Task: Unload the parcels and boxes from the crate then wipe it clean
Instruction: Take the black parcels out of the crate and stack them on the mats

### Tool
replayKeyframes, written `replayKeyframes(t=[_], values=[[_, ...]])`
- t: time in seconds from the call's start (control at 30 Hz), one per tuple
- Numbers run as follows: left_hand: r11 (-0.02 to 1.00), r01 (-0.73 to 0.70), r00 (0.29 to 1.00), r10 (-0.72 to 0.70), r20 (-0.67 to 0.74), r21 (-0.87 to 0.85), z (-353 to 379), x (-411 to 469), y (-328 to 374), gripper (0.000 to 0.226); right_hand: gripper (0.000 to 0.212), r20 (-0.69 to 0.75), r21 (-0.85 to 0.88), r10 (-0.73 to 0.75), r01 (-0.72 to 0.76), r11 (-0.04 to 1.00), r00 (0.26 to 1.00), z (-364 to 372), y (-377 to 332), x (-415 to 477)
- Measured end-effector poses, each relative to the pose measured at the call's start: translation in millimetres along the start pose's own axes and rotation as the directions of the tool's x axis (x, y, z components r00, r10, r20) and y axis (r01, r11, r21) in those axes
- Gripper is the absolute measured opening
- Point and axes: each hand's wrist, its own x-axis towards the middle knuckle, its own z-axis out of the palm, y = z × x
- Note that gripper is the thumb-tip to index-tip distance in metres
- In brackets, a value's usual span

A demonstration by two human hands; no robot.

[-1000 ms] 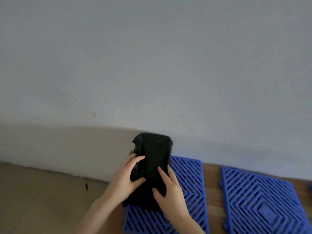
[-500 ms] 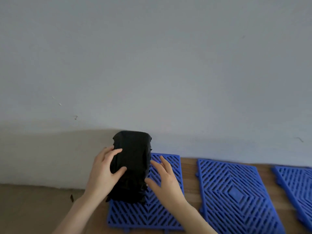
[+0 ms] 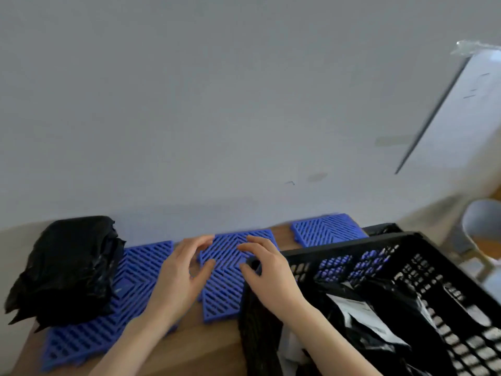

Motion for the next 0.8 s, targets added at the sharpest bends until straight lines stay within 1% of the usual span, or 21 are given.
replayKeyframes(t=[0.1, 0.17, 0.23, 0.27, 0.3, 0.37, 0.47, 0.53, 0.63, 0.7, 0.8], values=[[0.997, -0.034, 0.998, 0.037, 0.04, -0.066, 49.1, -7.9, 43.5, 0.047, 0.034, -0.041, -0.053, 0.074, -0.076, 0.996, 0.996, -44.3, 39.7, -35.4], [0.994, -0.049, 0.995, 0.057, 0.085, -0.095, 76.2, -13.2, 67.9, 0.053, 0.036, -0.033, -0.1, 0.148, -0.15, 0.984, 0.988, -67.5, 65.9, -56.8], [0.993, -0.05, 0.985, 0.067, 0.159, -0.105, 101.3, -18.5, 87.0, 0.056, 0.039, -0.017, -0.143, 0.218, -0.218, 0.965, 0.976, -87.0, 90.5, -75.8], [0.994, -0.039, 0.973, 0.061, 0.221, -0.1, 113.0, -20.9, 94.9, 0.058, 0.041, -0.013, -0.161, 0.256, -0.254, 0.954, 0.967, -95.6, 101.6, -84.2], [0.996, -0.025, 0.954, 0.049, 0.297, -0.082, 123.9, -23.3, 101.5, 0.059, 0.043, -0.01, -0.181, 0.294, -0.291, 0.939, 0.956, -103.4, 111.6, -92.0], [1.0, -0.009, 0.893, 0.008, 0.45, 0.001, 145.1, -26.5, 111.0, 0.059, 0.047, -0.008, -0.216, 0.371, -0.364, 0.906, 0.928, -115.9, 128.8, -105.0], [0.99, -0.019, 0.802, -0.067, 0.594, 0.138, 171.9, -29.1, 118.3, 0.068, 0.058, 0.017, -0.258, 0.504, -0.484, 0.837, 0.863, -125.5, 146.7, -120.3], [0.982, 0.002, 0.748, -0.128, 0.652, 0.191, 185.1, -31.0, 121.0, 0.074, 0.067, 0.065, -0.261, 0.587, -0.554, 0.791, 0.807, -126.7, 156.3, -127.8], [0.975, 0.055, 0.691, -0.193, 0.696, 0.216, 197.7, -34.5, 123.0, 0.076, 0.072, 0.14, -0.193, 0.65, -0.623, 0.758, 0.747, -124.5, 164.7, -133.1], [0.974, 0.088, 0.669, -0.213, 0.712, 0.209, 203.4, -36.4, 123.8, 0.074, 0.071, 0.172, -0.145, 0.656, -0.64, 0.754, 0.734, -122.2, 167.2, -134.0], [0.973, 0.092, 0.646, -0.219, 0.732, 0.21, 208.6, -39.1, 124.7, 0.07, 0.069, 0.179, -0.102, 0.645, -0.638, 0.763, 0.743, -119.6, 168.6, -133.7]])
